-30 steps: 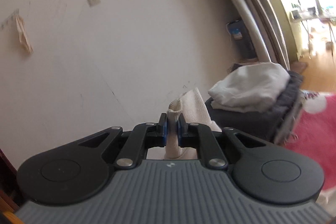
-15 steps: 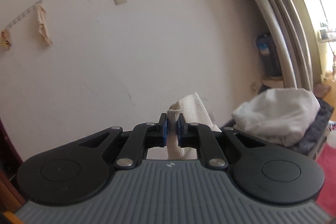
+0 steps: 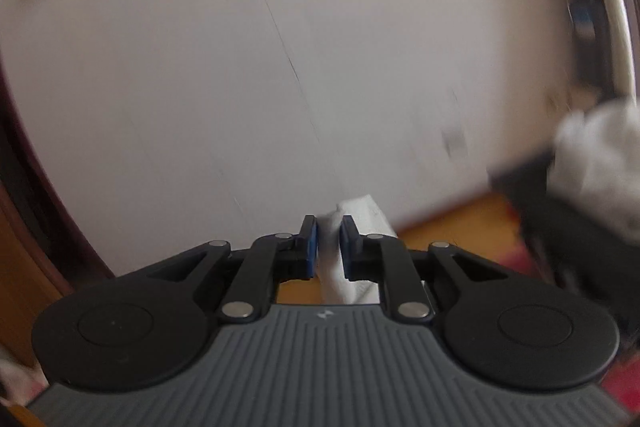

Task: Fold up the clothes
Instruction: 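Lift the sleeve with the right gripper and fold it across the sweatshirt body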

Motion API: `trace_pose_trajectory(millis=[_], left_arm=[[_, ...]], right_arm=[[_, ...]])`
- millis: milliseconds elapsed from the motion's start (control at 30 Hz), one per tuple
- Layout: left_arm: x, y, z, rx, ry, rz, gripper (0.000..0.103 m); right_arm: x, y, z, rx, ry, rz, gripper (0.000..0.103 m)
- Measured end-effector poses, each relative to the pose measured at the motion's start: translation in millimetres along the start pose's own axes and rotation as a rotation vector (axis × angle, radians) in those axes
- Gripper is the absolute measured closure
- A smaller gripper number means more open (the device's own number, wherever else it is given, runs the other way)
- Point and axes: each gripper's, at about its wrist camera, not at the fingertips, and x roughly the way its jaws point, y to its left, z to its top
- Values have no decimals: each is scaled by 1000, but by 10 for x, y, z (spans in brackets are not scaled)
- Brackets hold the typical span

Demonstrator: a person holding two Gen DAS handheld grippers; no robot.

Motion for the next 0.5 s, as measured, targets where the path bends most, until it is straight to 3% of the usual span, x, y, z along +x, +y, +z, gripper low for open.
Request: trace_pose_trajectory(millis=[67,133,200,333,500], left_arm=[[3,-15,-9,5,0,5,44],[4,-31,-10,11,1,12,44],[2,-45,4,20,1,22,44],[-57,-86,59,44,-17,41,44],[-55,-175,126,60,-6,52,43]], right_arm=[[101,62,-74,-37,23,-52,89],[-49,49,-82,-23,-29,-72,86],[-327,-34,-59,23,-97,-97,76],[-1136,-282,-97,131,-206,-182,62],[-2286,-508,-513,274,-257,-263,62]])
